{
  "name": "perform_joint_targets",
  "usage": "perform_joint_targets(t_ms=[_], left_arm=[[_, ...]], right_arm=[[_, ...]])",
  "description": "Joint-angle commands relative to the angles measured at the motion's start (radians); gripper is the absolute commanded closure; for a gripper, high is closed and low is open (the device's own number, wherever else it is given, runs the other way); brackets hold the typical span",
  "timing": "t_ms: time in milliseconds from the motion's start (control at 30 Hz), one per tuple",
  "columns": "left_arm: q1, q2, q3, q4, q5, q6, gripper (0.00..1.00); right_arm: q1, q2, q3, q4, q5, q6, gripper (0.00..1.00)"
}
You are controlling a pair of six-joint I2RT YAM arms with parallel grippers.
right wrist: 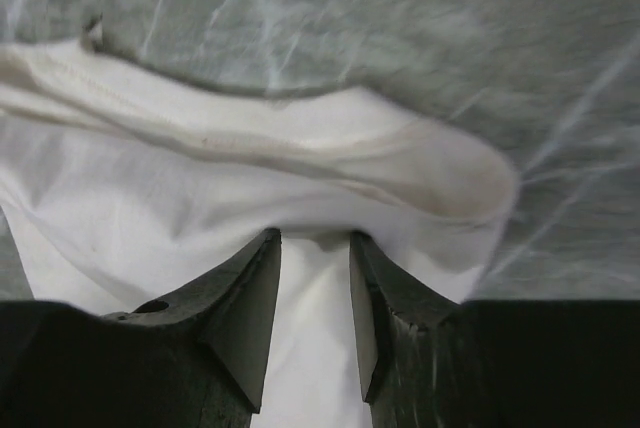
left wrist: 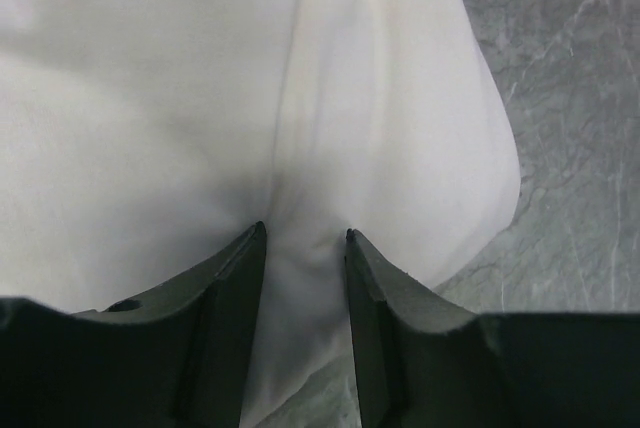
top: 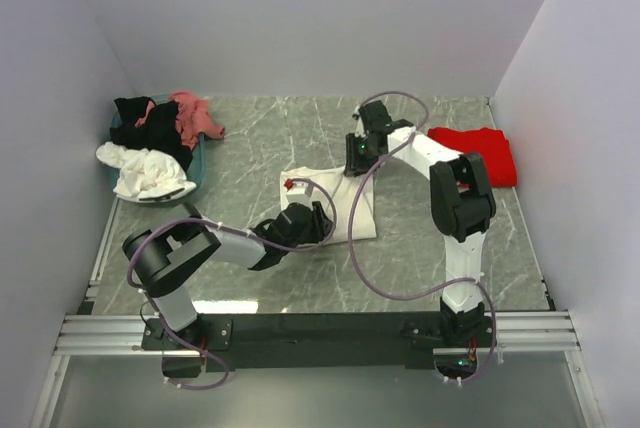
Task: Fold and stack the t-shirts
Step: Fold the tshirt
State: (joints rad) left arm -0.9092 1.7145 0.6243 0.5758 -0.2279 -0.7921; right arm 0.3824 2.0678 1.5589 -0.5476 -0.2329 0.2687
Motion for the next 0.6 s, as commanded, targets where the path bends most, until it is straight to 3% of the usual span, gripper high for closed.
perform_joint_targets(t_ms=[0, 200, 467, 567], left_arm=[[-0.028, -0.006, -0.078, -0.060, 0.009, -0.033, 0.55], [-0.100, -0.032, -0.077, -0.102, -0.027, -0.053, 0.56], [-0.229, -0.137, -0.023, -0.220, -0.114, -0.076, 0.55], [-0.241, -0.229, -0.018, -0.306, -0.161, -0.087, 0.55]], right_arm=[[-0.079, -0.021, 0.059, 0.003, 0.069, -0.002, 0.59], [-0.093, -0.168, -0.048, 0.047, 0.044, -0.013, 0.59], [-0.094, -0.535, -0.414, 0.117, -0.025, -0.012, 0.55], [-0.093, -0.632, -0.526, 0.135, -0.083, -0.008, 0.49]])
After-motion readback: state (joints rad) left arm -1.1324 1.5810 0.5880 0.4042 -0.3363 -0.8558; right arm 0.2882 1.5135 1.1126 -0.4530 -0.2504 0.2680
